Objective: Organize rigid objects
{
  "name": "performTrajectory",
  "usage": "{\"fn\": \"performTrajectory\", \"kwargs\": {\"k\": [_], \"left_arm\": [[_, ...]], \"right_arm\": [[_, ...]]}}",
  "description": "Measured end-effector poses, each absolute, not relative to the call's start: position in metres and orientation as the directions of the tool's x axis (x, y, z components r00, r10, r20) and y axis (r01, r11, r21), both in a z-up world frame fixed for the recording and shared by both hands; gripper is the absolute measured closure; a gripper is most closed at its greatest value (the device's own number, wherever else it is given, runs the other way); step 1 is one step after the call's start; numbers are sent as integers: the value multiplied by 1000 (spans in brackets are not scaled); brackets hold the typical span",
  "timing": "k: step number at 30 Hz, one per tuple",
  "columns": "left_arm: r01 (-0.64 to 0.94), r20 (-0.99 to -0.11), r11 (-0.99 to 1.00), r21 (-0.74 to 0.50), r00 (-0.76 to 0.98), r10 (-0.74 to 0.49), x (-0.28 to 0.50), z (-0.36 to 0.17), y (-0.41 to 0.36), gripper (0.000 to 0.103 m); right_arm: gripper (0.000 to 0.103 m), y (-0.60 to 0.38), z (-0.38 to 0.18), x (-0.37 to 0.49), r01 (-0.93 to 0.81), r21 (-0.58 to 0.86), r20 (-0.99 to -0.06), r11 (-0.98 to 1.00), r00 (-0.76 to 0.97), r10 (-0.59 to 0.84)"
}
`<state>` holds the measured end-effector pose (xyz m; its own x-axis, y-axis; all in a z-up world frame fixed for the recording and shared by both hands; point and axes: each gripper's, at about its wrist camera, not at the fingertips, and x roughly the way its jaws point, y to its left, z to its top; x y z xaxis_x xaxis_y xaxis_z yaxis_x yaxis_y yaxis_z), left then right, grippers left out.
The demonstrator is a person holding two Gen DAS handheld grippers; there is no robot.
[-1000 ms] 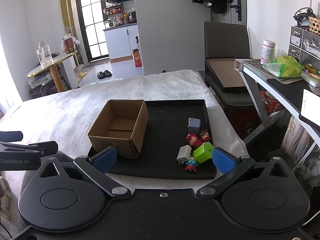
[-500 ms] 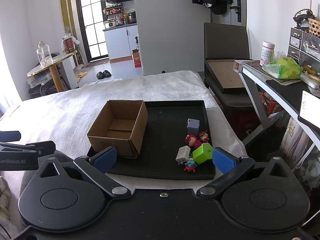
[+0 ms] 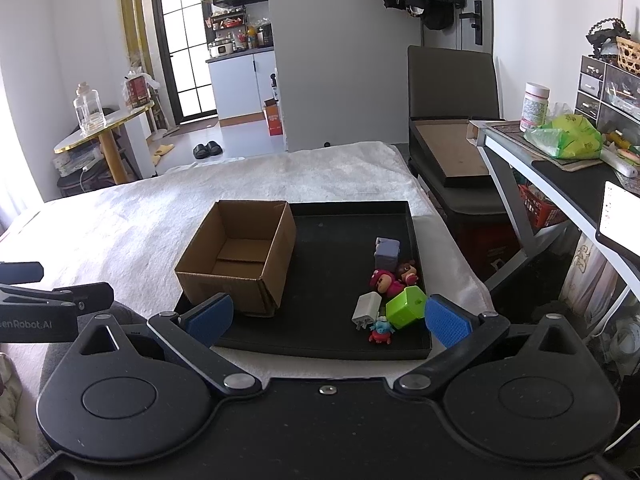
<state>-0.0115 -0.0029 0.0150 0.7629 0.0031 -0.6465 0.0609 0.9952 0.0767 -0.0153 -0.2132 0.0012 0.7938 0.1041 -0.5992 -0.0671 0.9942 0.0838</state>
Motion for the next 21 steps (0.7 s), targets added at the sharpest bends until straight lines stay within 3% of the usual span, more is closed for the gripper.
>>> {"fn": "performTrajectory", "kwargs": {"k": [21], "left_arm": [[78,-660,994,72,751,-11,4,10,-9,1]], "right_arm": [[0,-212,-6,-10,-41,84,-593,996,801,83]]}}
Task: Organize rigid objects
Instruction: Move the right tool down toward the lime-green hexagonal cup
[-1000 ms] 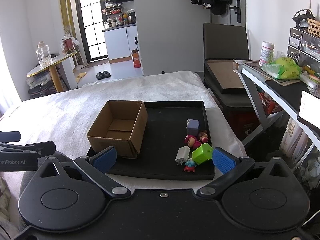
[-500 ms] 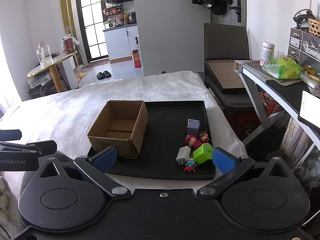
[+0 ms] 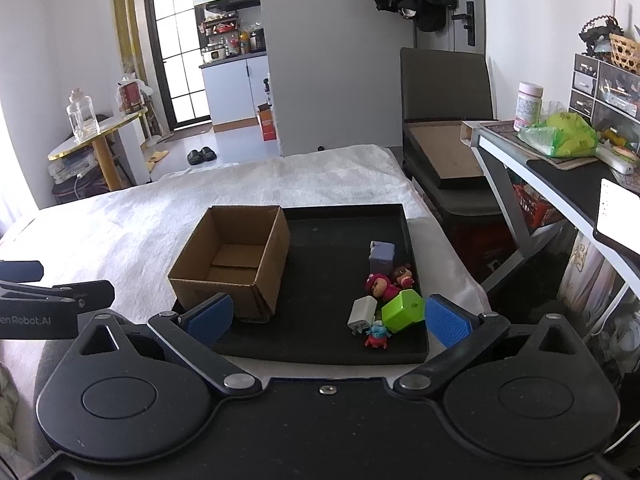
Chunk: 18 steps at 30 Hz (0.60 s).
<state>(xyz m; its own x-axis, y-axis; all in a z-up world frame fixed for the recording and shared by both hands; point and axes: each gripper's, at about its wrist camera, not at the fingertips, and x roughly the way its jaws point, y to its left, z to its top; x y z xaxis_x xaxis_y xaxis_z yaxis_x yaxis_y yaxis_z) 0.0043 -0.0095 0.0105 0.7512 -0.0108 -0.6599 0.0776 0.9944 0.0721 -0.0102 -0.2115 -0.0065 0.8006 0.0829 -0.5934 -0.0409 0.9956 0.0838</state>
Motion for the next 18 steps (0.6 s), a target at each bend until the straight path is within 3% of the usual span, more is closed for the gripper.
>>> {"fn": "performTrajectory", "kwargs": {"k": [18], "left_arm": [[84,-728,992,92,686,9,50,-23,-25,1]], "right_arm": [[0,-234,-41,25,9,114,-655,993,752,69]]}}
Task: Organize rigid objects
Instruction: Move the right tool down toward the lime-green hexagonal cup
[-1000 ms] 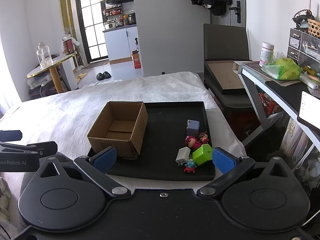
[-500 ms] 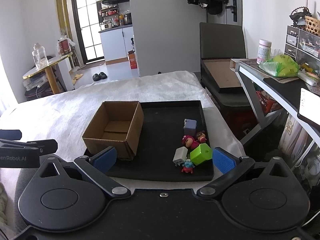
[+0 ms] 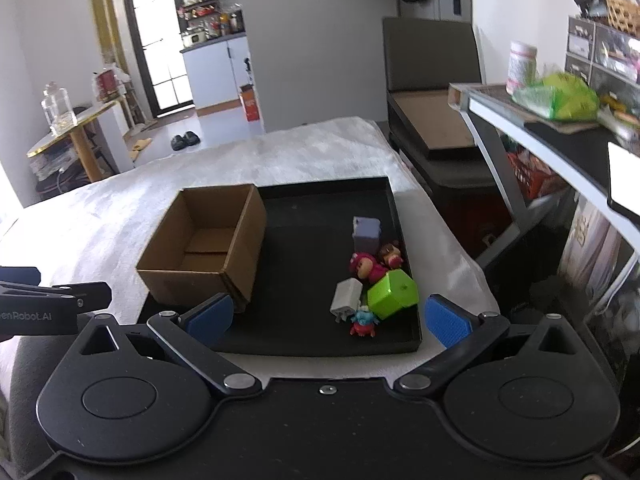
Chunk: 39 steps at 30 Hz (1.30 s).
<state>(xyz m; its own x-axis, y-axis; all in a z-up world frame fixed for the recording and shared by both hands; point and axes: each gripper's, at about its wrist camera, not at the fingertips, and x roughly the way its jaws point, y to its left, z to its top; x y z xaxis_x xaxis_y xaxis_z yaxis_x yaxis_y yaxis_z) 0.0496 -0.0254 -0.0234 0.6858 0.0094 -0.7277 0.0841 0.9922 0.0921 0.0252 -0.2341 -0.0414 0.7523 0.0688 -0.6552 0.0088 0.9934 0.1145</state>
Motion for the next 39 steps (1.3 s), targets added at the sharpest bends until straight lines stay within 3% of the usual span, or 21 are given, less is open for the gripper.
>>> {"fn": "performTrajectory", "kwargs": {"k": [29,35,39], "left_arm": [[149,-802,979,140,596,23,131,-64,-72,4],[119,-795,981,154,604,51,144,-71,-77,11],[111,-798,980,168,598,69,155,-80,-81,20]], "right_arm": [[0,-280,-91,91,96,177,-730,980,680,65],[9,-286,-105,101,114,207,-750,972,656,83],[20,-290,-115,110,124,218,-762,968,641,90]]}}
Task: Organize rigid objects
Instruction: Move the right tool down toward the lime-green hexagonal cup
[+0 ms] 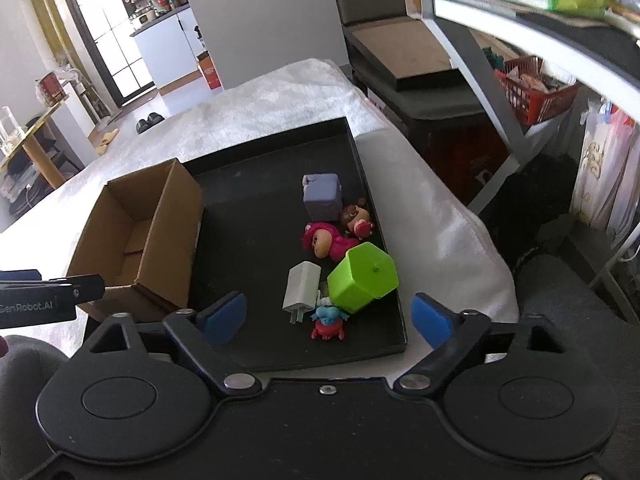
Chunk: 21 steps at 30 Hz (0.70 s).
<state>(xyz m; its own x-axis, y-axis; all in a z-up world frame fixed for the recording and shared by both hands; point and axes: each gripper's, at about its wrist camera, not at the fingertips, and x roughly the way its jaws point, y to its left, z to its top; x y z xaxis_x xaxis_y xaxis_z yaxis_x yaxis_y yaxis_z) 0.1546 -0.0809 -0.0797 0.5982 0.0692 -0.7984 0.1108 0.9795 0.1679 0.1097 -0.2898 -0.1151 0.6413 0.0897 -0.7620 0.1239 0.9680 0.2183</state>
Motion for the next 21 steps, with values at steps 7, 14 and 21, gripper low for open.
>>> {"fn": "performTrajectory", "kwargs": {"k": [7,14,21], "left_arm": [[123,-798,971,205,595,93,171,-94,-91,30],[156,-799,960,234,594,98,187,-105,-105,35],[194,-792,948,251,604,87,195,-114,-123,35]], "right_arm": [[28,-301,-133,128,177,237,-777,955,624,77],[32,-309,-148,143,221,243,-787,945,615,58],[33,-318,-166,154,263,256,-797,930,602,49]]}}
